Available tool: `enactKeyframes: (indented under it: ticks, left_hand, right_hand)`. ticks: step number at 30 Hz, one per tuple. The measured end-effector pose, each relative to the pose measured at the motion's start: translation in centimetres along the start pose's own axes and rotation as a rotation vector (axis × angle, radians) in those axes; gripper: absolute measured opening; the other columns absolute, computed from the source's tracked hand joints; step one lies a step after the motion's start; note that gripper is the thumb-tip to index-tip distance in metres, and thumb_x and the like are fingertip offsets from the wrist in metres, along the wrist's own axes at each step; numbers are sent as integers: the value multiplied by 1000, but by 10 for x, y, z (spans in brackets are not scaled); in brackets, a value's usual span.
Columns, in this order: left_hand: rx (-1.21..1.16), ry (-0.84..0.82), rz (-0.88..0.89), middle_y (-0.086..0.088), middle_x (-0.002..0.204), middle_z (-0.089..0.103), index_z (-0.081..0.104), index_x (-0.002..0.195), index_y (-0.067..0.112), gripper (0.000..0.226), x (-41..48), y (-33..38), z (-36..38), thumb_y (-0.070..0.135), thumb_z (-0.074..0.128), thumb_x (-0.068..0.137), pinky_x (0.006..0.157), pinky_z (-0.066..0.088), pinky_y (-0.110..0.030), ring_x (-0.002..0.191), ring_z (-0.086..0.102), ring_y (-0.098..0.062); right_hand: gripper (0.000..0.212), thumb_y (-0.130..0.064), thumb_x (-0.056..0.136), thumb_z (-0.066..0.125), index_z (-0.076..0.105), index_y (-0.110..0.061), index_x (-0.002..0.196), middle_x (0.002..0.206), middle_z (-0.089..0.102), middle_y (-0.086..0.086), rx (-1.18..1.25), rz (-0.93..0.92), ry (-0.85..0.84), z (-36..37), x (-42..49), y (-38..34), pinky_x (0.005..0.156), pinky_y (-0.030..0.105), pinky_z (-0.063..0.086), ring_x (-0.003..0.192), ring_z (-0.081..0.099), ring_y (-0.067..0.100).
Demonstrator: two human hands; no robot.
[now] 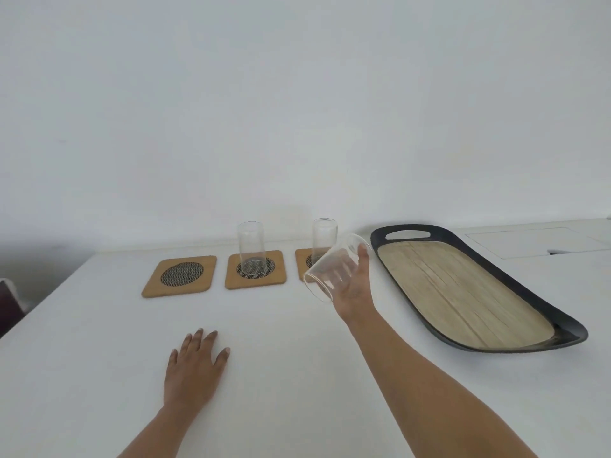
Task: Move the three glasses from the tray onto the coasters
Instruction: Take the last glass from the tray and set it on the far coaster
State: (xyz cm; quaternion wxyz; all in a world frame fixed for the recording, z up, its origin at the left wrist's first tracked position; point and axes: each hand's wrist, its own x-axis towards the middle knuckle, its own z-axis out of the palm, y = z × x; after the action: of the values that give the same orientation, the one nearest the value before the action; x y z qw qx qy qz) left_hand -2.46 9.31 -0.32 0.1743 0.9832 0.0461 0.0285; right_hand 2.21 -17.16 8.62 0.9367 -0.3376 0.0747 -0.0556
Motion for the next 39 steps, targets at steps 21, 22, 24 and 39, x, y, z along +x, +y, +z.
enactKeyframes:
  ticks: [21, 22, 24, 39]
  left_hand:
    - [13, 57, -198, -1, 158, 17, 24, 146, 23, 57, 39, -76, -30, 48, 32, 96, 120, 11, -42, 147, 11, -19]
    - [10, 64, -207, -1, 158, 17, 25, 146, 23, 57, 43, -78, -31, 48, 32, 96, 120, 11, -42, 147, 11, -19]
    - [11, 75, -229, -1, 158, 17, 25, 146, 23, 57, 48, -84, -33, 49, 32, 95, 120, 10, -43, 147, 11, -19]
    - [70, 152, -270, 0, 158, 18, 23, 146, 22, 57, 65, -94, -32, 50, 27, 96, 120, 10, -45, 147, 10, -19]
  right_hand:
    - [44, -12, 78, 72, 48, -22, 113, 115, 57, 3, -512, 73, -288, 69, 39, 84, 72, 30, 55, 107, 61, 15]
    - [48, -11, 74, 75, 50, -19, 114, 114, 59, 2, -569, 47, -310, 74, 42, 89, 74, 29, 56, 108, 62, 12]
    - [57, -14, 66, 80, 51, -17, 115, 116, 58, 2, -695, 1, -337, 85, 46, 100, 83, 32, 55, 112, 59, 13]
    - [84, -12, 70, 79, 27, -25, 135, 138, 44, 6, -936, -100, -465, 165, 95, 177, 92, 31, 37, 124, 44, 20]
